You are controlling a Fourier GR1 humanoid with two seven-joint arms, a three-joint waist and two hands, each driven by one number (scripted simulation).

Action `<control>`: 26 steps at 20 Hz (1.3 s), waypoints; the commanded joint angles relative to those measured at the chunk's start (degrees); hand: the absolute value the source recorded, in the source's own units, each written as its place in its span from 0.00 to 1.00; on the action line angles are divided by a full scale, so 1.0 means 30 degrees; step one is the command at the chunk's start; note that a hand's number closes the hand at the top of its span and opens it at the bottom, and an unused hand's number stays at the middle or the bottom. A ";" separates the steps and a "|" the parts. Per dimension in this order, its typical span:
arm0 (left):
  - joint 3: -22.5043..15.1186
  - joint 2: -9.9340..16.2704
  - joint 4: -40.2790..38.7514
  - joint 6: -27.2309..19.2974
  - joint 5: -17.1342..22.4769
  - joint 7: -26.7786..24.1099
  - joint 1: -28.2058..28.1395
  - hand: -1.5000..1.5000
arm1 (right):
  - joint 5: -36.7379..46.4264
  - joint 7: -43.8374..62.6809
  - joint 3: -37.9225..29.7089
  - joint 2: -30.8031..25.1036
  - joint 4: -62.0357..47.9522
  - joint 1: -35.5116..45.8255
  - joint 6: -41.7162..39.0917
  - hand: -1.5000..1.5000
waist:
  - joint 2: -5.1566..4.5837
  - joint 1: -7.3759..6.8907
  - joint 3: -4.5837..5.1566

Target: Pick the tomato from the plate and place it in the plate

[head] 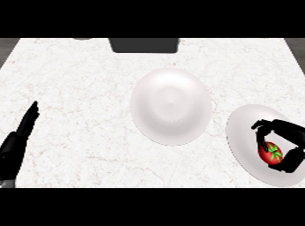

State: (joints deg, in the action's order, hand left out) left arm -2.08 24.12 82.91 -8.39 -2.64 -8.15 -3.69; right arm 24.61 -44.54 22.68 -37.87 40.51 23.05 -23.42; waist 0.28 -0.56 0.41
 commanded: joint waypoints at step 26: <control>0.0848 0.0010 0.0376 -0.0278 0.0117 -0.0254 -0.1911 0.50 | 0.1912 2.0026 -0.2908 0.0655 1.5675 -0.3492 1.7103 1.00 | 0.0467 0.1549 0.0036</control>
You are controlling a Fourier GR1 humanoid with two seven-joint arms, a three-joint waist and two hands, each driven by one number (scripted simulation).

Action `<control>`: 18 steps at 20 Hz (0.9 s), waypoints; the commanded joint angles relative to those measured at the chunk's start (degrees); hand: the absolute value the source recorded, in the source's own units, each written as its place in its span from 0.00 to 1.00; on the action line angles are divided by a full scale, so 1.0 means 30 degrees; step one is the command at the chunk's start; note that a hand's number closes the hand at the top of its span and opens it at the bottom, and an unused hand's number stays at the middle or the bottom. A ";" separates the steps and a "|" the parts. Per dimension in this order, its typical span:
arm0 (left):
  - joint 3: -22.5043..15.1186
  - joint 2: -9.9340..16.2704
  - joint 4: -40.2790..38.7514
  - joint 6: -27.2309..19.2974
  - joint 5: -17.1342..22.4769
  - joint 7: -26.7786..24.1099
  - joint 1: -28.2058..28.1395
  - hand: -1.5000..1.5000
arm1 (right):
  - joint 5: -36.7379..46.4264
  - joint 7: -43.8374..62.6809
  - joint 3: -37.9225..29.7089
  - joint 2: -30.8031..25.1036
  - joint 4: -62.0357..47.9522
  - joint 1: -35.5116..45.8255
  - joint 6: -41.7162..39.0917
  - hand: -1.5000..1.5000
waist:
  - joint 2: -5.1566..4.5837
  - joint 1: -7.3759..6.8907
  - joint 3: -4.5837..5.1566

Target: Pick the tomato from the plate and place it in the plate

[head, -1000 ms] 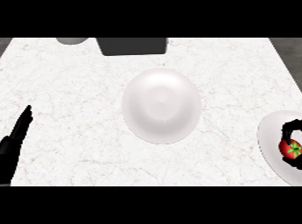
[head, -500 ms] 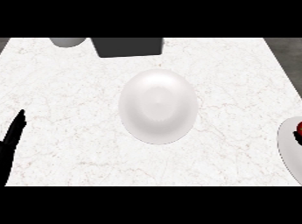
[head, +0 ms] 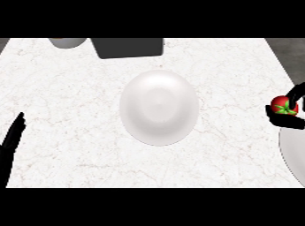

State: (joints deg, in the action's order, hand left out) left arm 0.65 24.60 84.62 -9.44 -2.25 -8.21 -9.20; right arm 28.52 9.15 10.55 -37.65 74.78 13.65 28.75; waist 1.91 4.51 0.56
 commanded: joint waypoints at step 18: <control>-0.0952 -0.1093 0.0326 0.0651 -0.0960 0.0729 0.1986 0.50 | 0.8119 1.5677 0.5913 0.9194 0.6108 0.6935 -0.6081 1.00 | -0.0687 -0.1805 -0.0173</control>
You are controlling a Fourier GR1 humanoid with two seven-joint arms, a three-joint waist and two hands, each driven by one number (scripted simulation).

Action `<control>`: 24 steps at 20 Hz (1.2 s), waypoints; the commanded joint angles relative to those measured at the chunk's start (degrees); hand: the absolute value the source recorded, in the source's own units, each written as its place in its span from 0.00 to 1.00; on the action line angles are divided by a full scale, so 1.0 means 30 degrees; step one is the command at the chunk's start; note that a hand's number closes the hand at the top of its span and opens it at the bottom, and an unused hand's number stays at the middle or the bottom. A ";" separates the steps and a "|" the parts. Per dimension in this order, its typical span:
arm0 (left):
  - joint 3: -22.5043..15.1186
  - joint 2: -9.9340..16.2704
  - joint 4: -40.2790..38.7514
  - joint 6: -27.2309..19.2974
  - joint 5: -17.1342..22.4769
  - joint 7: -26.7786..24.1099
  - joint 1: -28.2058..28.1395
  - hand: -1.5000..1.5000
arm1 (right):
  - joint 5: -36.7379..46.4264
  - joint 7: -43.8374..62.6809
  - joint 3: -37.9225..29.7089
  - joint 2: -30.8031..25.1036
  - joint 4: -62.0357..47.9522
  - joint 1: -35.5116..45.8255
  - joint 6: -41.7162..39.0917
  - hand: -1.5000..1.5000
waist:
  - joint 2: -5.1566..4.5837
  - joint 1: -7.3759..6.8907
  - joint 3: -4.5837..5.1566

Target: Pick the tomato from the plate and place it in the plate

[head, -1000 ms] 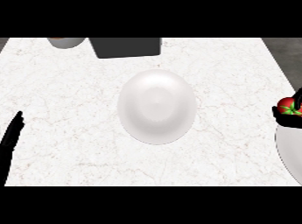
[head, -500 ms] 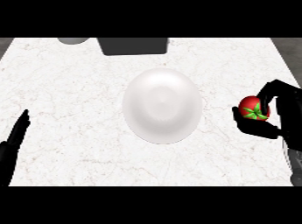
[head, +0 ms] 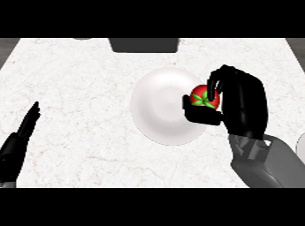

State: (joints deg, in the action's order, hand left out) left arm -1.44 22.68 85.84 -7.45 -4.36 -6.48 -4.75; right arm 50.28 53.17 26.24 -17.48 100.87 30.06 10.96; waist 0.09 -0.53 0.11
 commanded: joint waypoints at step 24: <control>0.0903 -0.0608 -0.0478 0.0882 -0.0852 -0.0212 0.0443 0.50 | -0.6005 -0.6314 -0.2147 0.5822 -1.8455 0.6033 1.0040 0.00 | -0.0149 -0.0324 -0.0048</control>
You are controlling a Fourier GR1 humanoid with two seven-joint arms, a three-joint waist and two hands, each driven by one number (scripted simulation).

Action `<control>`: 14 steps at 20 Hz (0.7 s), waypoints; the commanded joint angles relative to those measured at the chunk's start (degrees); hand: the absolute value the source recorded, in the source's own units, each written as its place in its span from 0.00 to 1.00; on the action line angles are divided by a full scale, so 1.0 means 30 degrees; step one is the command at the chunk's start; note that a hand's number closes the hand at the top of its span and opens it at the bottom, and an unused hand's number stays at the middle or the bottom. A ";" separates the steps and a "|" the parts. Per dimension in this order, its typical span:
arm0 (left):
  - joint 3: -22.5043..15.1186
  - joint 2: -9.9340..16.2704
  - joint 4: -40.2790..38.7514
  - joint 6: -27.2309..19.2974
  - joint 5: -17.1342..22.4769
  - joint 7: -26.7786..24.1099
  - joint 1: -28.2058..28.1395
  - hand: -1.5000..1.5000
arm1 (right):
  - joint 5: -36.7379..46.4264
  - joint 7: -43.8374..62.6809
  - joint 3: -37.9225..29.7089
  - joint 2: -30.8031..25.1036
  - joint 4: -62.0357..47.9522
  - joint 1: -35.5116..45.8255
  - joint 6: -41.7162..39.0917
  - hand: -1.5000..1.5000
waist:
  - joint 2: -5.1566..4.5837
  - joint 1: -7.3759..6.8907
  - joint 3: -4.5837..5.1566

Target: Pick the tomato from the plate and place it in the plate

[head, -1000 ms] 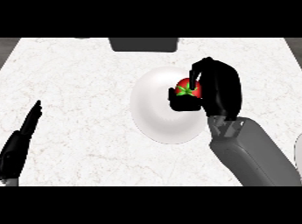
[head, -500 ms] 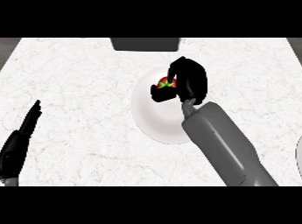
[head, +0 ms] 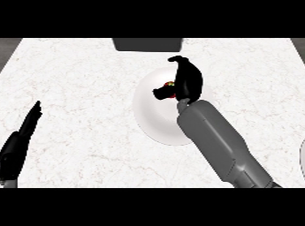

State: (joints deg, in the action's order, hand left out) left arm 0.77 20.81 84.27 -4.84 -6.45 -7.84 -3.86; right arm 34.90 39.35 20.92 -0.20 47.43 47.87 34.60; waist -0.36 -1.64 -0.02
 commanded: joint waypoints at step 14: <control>0.0926 -0.0001 0.0266 0.0126 -0.0010 -0.0562 -0.1170 0.50 | -0.4916 -0.5809 -0.4391 -0.2789 0.9640 -0.6615 0.4834 0.00 | 0.0200 0.0831 -0.0038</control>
State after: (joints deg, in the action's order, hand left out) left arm 3.59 21.34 84.33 -4.04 -6.02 -8.54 -5.60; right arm 27.67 28.58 11.42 -4.69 66.90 34.23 49.55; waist 0.26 0.63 -0.06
